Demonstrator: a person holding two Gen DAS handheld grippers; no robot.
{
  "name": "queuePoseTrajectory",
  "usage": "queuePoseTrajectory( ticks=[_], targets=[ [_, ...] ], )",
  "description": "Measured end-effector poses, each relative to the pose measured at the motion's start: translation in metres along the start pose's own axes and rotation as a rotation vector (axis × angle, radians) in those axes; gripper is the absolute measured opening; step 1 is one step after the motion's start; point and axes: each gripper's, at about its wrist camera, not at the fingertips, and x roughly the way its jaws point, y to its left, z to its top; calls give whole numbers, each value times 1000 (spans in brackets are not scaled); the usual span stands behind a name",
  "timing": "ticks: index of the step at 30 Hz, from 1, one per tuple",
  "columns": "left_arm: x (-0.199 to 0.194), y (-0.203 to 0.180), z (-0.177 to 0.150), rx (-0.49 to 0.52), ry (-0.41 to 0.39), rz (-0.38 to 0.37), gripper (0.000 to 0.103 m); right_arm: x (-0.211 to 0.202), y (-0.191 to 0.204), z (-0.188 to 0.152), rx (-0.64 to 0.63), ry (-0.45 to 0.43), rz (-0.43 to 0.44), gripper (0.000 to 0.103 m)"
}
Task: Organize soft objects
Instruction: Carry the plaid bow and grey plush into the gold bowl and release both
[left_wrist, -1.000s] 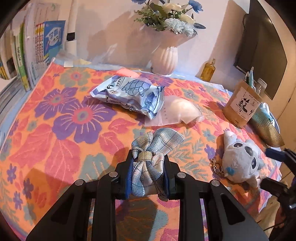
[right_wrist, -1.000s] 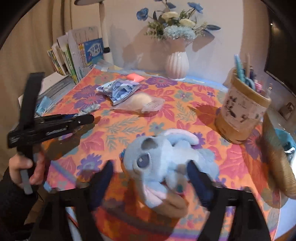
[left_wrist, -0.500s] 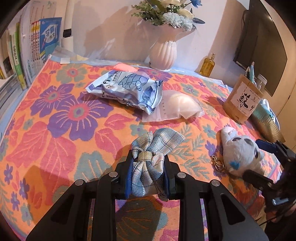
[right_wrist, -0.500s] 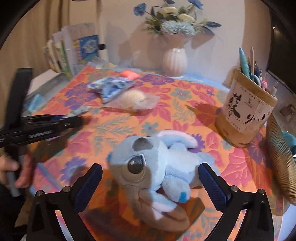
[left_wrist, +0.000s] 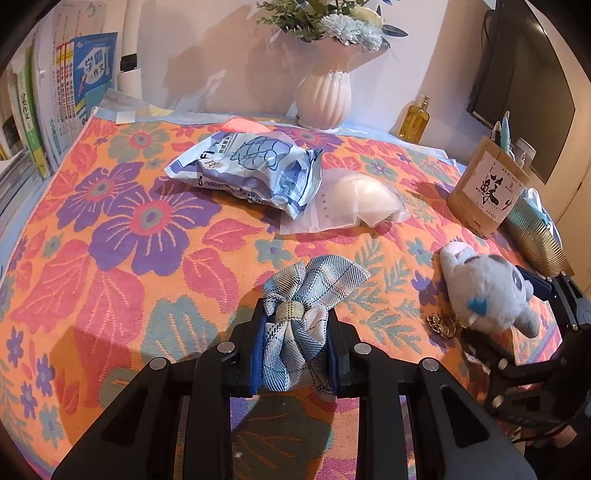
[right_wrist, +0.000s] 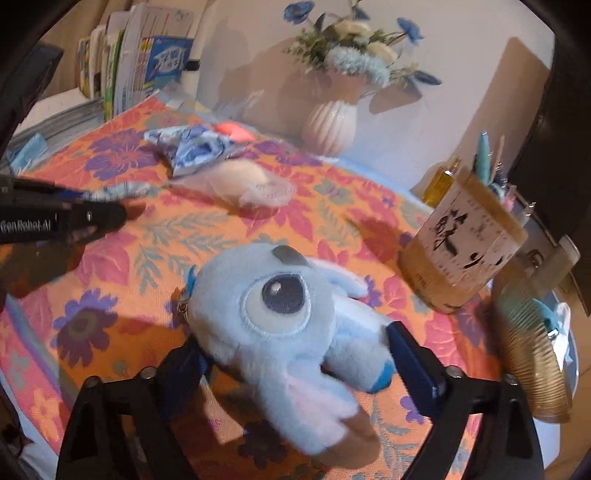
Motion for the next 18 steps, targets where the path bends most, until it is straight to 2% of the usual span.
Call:
queuePoseTrajectory(
  ticks=[4,6,7,11,16,18],
  targets=[
    [-13,-3,0,-9,-59,-18,23,-14,-17,3,81,-47,35,77],
    [-19,-11,0,-12,-65,-55,23,-25,-29,5,122,-64,52,59],
    [-22,-17,1,7,-68,-53,23,-31,-34,7,140,-73,59,56],
    [-40,-48,11,81,-105,-70,23,-60,-60,13,191,-145,31,56],
    [-69,-93,37,154,-177,-137,23,-102,-107,13,285,-239,-2,56],
    [-79,-117,51,186,-212,-172,23,-119,-126,12,308,-274,-45,56]
  ],
)
